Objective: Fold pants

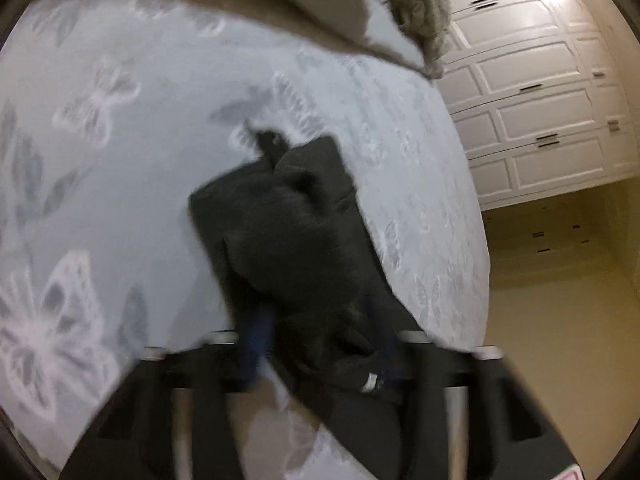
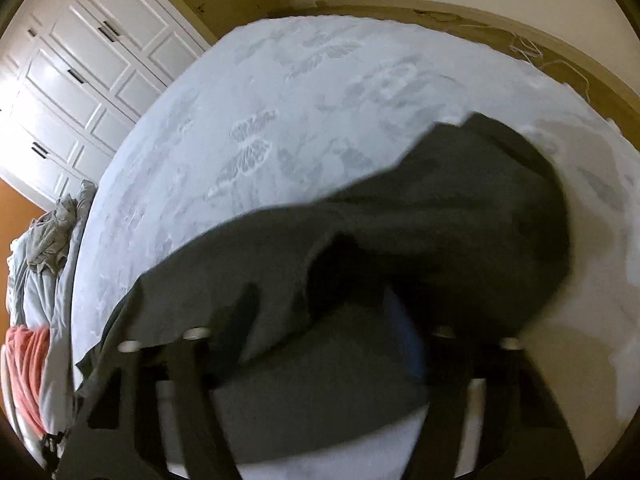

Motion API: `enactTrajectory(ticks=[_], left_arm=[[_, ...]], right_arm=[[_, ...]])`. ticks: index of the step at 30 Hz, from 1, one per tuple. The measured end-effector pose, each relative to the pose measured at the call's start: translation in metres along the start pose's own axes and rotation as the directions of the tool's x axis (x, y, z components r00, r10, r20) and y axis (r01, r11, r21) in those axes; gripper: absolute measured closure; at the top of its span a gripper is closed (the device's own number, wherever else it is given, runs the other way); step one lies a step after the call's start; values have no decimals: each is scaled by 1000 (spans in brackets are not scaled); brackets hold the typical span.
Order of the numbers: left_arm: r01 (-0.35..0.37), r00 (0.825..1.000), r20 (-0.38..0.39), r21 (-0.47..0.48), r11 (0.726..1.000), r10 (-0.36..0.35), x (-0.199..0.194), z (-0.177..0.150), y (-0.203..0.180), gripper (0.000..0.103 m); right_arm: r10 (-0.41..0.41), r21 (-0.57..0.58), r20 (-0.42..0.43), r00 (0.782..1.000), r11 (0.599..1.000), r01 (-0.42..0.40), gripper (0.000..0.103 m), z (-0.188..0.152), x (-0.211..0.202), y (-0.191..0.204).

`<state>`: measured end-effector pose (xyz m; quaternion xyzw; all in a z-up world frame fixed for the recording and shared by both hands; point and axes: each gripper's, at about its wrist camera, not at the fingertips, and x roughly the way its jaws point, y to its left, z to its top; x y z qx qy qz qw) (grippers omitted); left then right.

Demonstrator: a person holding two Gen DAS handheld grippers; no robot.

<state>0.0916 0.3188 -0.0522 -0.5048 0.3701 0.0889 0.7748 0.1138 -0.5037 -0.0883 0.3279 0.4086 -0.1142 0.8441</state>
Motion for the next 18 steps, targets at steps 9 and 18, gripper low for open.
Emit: enactTrajectory(ticks=[9,18], left_arm=[[9,1000,-17,47,999,-9,2,13,-4,91],[26,1000,-6,33,999,-25,-12,4,5,63]], right_arm=[[-5,-67,75,997,998,10,101,4,-66,-16],[-268,-134,124,955,949,284,62,-13,-88,1]])
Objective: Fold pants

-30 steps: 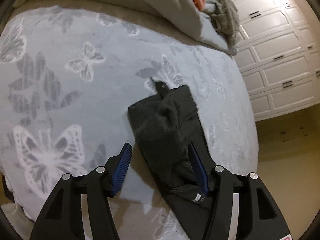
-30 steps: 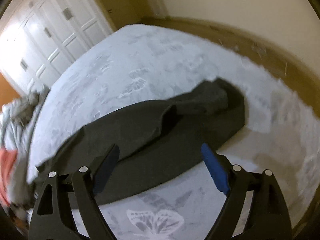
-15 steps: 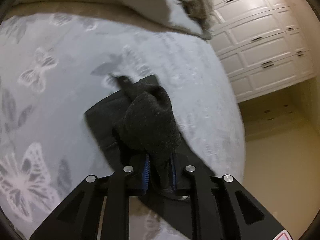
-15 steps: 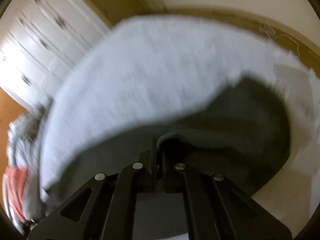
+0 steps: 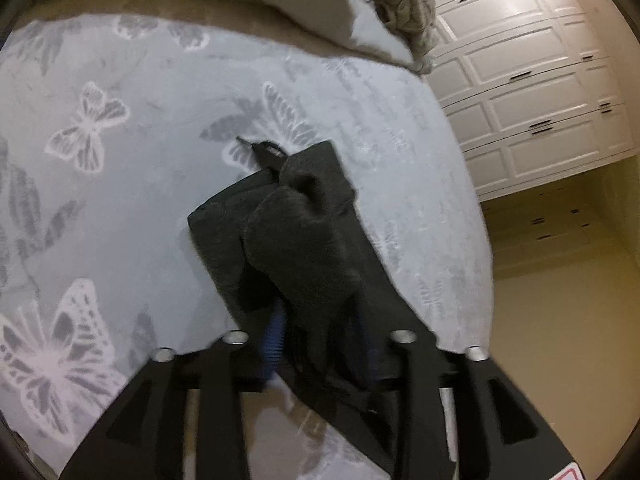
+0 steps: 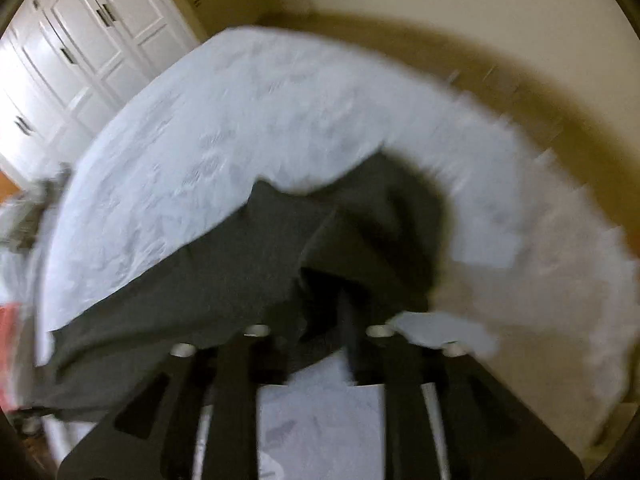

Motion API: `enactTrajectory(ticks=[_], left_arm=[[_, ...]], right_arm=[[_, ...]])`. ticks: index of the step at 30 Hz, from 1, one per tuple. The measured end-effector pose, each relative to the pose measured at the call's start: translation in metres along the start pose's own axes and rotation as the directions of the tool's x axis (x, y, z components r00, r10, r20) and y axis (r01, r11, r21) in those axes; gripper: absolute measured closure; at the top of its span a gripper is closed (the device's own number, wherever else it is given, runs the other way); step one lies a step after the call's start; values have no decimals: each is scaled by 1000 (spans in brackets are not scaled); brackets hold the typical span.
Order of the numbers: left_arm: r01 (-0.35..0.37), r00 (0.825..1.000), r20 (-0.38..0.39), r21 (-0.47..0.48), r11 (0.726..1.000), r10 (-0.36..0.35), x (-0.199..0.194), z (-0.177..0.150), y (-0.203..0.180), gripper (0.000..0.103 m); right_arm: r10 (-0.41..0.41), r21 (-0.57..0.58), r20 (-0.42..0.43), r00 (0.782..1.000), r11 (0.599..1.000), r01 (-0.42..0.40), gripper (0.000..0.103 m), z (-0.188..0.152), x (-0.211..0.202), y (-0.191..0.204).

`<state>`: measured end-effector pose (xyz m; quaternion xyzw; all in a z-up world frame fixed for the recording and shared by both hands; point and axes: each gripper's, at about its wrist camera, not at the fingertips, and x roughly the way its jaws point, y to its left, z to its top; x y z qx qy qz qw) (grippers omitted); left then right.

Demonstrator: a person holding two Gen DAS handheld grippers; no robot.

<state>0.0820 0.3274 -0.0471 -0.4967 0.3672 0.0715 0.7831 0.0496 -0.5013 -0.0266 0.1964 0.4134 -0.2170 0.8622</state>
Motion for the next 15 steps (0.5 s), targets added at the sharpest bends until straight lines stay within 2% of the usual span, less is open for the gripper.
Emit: enactTrajectory(ticks=[1,2,4,5,8,9,10,12,15], left_arm=[[11,1000,7,2,1000,-11,-5,0,-1,55],[25,1000,12,5,1000,-25,-10,0,-1,46],[64,998,26,3,998,-64,-20,2,-1,45],[86,996,32,-2,996,-86,-29,2,0,45],[150,987,63,2,989,-150,-53,-3,2,43],[157,984,77,22,987,-158,-61,-4,1,40],[138,987,79,35,990,-140,-60,-5,-3,31],[112,993,21,34,993,-112,-47,-5,-1,31],[142,986,-85,-35,989,-144,-19,-5,3,31]], right_arm=[[-32,-43,67,997,998,35,50,0,-16,12],[-33,-110,144,989,993,49,44,-4,-35,31],[31,-219,218,975,976,17,28,-14,-59,67],[112,-283,221,969,958,-46,27,-25,-70,91],[302,-383,120,946,893,-237,27,-56,-74,145],[359,-414,53,932,857,-307,27,-69,-71,164],[400,-443,-15,916,819,-365,27,-83,-68,184],[422,-506,-102,901,758,-412,27,-111,-60,220],[415,-574,-155,896,701,-424,27,-138,-53,253]])
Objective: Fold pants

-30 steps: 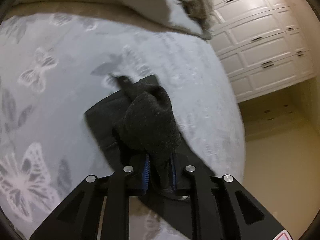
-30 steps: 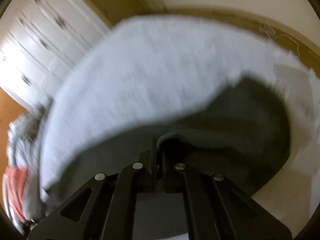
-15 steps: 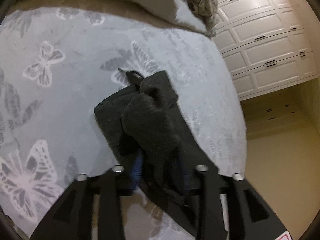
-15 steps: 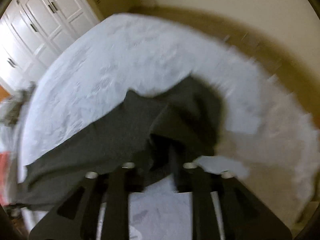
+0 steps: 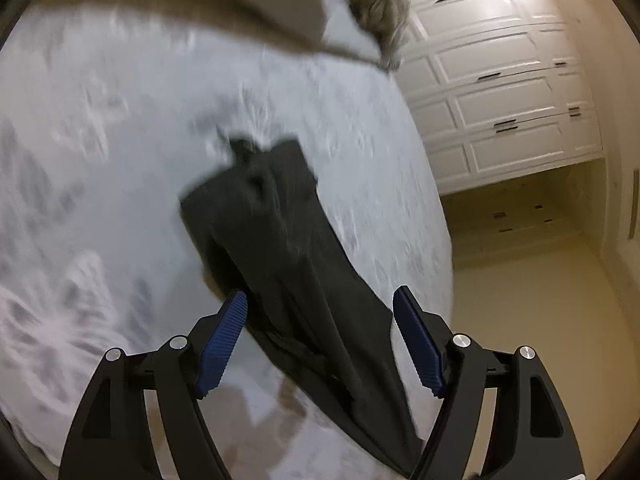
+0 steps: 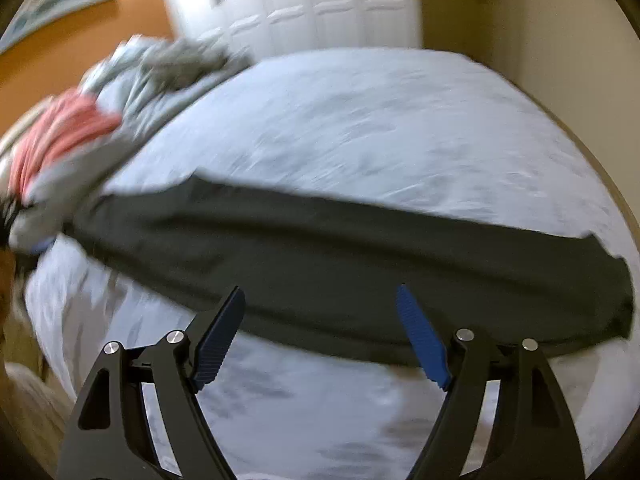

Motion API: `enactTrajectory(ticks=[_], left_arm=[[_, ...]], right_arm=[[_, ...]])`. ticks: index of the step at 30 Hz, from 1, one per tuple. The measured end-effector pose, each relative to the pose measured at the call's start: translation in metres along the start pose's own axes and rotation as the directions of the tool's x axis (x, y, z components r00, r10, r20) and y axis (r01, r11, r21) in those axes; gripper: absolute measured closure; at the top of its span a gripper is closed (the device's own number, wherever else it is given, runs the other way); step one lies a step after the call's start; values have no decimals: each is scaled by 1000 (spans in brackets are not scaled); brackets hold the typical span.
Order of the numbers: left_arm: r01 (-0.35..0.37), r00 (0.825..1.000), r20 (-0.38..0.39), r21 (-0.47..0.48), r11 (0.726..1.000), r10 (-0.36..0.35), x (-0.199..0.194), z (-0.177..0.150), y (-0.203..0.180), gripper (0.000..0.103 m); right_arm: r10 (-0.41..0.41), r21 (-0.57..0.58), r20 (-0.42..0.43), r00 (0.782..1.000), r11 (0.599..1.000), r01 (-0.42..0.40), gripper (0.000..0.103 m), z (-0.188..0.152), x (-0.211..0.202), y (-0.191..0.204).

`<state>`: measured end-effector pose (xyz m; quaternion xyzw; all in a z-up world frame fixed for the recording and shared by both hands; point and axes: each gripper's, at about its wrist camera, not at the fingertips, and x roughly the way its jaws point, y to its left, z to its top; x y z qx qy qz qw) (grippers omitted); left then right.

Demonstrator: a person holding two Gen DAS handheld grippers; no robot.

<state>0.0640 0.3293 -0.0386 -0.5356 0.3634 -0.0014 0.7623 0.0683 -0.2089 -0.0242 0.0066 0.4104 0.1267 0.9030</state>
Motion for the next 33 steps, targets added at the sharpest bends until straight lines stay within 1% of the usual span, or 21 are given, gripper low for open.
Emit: enactTrajectory(ticks=[4,6,7,8,10,12,13,14,15,16,18,20,22,24,25,27,28,29,30,31,33], left_arm=[[-7,997,-77,-46,999,3,32,14,2,33],[34,993,-113,-52,998,-39,48,23,4,57],[62,989,-132,-45,997,-68,55,28,3,98],[123,982,-138,-43,991,-128,60,32,1,103],[227,972,-59,5,974,-226,41,31,-17,103],[304,952,-11,185,935,-307,12,21,-49,103],[262,962,12,256,931,-274,7,15,-55,103],[154,985,30,293,944,-170,12,11,-51,103],[73,997,6,258,963,-77,24,11,-37,103],[-13,999,-31,200,980,19,38,12,-19,103],[-178,979,-87,78,981,185,55,12,19,103],[-207,974,-84,41,977,210,48,9,35,103],[-239,970,-30,79,968,242,36,6,30,103],[-320,947,45,168,932,317,29,1,17,103],[-326,945,51,187,927,323,30,1,16,103],[-298,954,26,174,939,298,29,1,17,99],[-280,960,11,155,948,281,28,2,21,91],[-273,961,3,139,952,276,28,3,22,75],[-270,962,1,117,956,272,30,1,22,67],[-260,965,2,100,960,261,31,-1,21,62],[-194,981,-16,57,979,196,33,2,22,61]], right_arm=[[16,-14,-16,1000,1000,-16,27,-4,14,11],[11,5,-33,999,1000,-11,27,-9,19,7],[10,17,-41,999,1000,-10,27,-10,22,2],[4,26,-37,999,1000,-3,27,-14,21,2],[5,52,-6,1000,999,-4,27,-17,12,-8],[3,70,34,999,998,-5,27,-14,1,-13],[-2,72,40,999,997,-1,27,-13,-1,-16],[-30,72,34,999,997,27,26,-13,-2,-22],[-64,73,17,998,995,63,25,-14,-1,-28],[-117,80,-17,993,990,118,25,-15,3,-38],[-165,123,-71,984,977,173,25,-15,6,-58],[-186,191,-93,978,961,201,25,-12,1,-81],[-205,230,-78,976,949,218,24,-6,-10,-100],[-265,257,-39,964,929,266,20,5,-31,-124],[-316,270,-12,949,913,307,16,12,-47,-141],[-409,306,18,912,871,385,14,16,-69,-169],[-464,335,18,885,837,432,14,15,-79,-186],[-537,381,-1,843,780,497,14,10,-91,-211],[-568,412,-21,823,745,524,14,3,-99,-229],[-580,439,-36,814,722,535,14,-2,-104,-242],[-552,512,-61,832,698,501,14,-16,-112,-273]])
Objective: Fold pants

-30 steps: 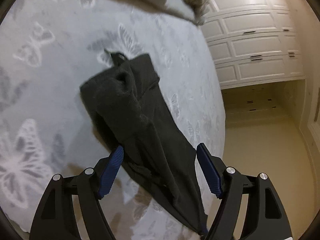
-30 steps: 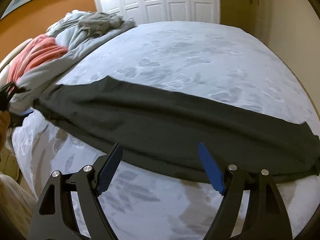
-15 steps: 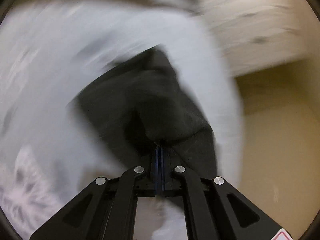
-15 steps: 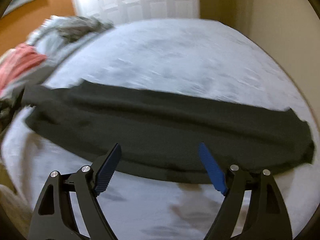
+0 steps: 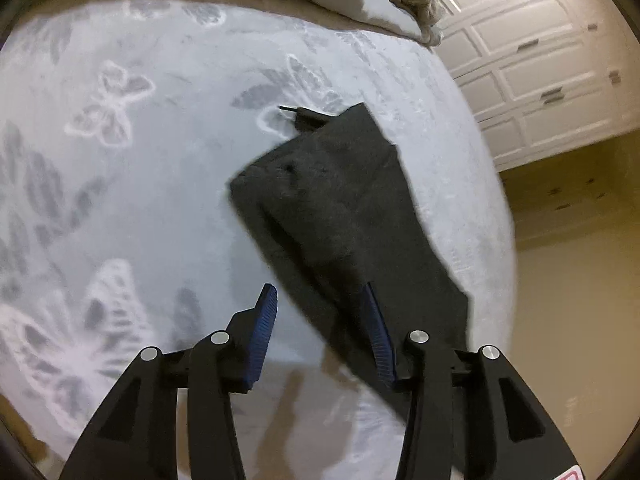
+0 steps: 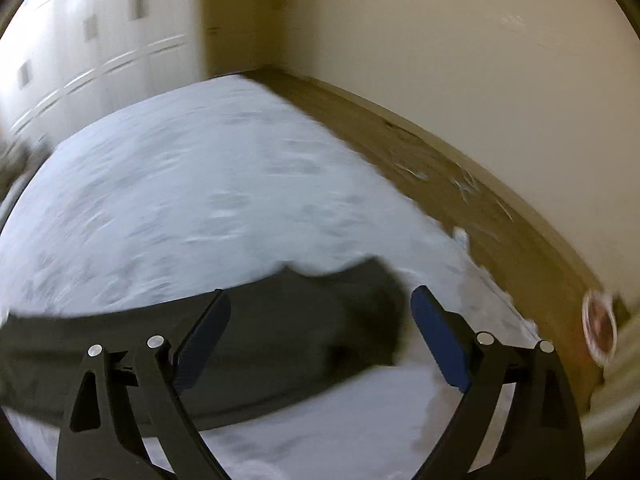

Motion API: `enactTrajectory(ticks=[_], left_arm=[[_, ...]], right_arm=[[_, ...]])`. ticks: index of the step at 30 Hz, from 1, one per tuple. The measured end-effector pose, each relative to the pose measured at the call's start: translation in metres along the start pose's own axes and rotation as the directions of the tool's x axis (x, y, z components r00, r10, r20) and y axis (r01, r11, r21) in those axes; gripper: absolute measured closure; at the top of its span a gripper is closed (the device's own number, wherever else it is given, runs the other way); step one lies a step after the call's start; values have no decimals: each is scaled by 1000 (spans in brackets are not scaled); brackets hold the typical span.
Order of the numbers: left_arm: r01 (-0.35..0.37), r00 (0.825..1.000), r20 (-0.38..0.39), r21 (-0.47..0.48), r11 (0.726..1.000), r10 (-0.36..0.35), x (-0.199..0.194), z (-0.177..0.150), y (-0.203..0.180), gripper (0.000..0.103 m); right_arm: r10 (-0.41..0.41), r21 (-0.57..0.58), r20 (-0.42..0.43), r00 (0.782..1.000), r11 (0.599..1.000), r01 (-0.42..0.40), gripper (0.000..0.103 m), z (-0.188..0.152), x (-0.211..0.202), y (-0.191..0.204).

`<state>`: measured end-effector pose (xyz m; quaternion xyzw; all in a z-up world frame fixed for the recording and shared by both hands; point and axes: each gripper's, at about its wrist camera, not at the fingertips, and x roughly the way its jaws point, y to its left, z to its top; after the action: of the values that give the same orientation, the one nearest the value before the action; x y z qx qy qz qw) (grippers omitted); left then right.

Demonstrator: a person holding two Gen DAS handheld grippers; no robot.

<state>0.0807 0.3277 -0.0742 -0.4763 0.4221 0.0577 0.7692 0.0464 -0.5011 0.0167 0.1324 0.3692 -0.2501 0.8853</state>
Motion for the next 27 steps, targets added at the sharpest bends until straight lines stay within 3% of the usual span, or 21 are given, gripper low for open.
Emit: enactTrajectory(ticks=[2,4,7,11,12,13,14,15,16,17,18,19,20,22,23,24,26,27], left_arm=[[40,999,-5,-42,998,-41,3,-3,-5,59],[45,999,-5,-71,996,-45,4,-2,-6,57],[34,999,-28,-132,991,-38,17,-3,-4,51],[52,996,-57,-185,981,-63,35,-5,-5,52],[52,997,-52,-180,982,-62,35,-6,-6,53],[52,997,-45,-166,985,-61,36,-5,-9,56],[52,998,-31,-143,988,-57,36,-5,-13,72],[39,999,-23,-122,992,-42,38,-3,-17,78],[28,999,-13,-97,995,-29,37,-3,-20,89],[24,1000,-7,-86,996,-25,37,-3,-21,95],[27,1000,-6,-79,996,-28,36,-2,-23,95],[29,1000,-9,-77,997,-30,34,-2,-23,95],[30,999,-12,-74,997,-31,33,-2,-22,95],[13,1000,-26,-65,998,-15,35,1,-18,95],[6,999,-34,-71,997,-9,36,2,-14,95],[1,999,-40,-71,997,-4,37,4,-11,95],[-8,999,-45,-66,998,5,35,3,-8,95],[-13,999,-43,-60,998,11,33,3,-9,95]], right_arm=[[84,68,-54,995,995,-80,22,-3,13,-20],[123,135,-136,983,985,-104,32,-10,31,-33],[169,189,-211,963,973,-130,32,-22,49,-35],[274,297,-317,908,938,-179,31,-42,76,-26],[286,304,-298,911,933,-193,33,-42,80,-23],[286,300,-275,918,933,-200,42,-40,83,-22],[268,281,-222,937,938,-201,52,-35,87,-20],[258,268,-181,949,942,-205,78,-32,87,-18],[261,266,-139,955,939,-217,97,-27,83,-18],[301,290,-45,952,916,-276,97,-18,66,-22],[348,291,44,936,892,-345,97,-8,44,-23],[368,259,121,922,885,-387,97,0,20,-24],[352,226,144,925,898,-377,97,2,8,-25],[252,186,75,965,947,-262,97,-3,17,-26],[194,180,-46,980,966,-183,96,-14,43,-29],[150,183,-169,974,976,-118,96,-28,72,-34],[135,174,-292,947,981,-87,95,-44,100,-36],[141,178,-289,947,980,-92,94,-45,99,-36]])
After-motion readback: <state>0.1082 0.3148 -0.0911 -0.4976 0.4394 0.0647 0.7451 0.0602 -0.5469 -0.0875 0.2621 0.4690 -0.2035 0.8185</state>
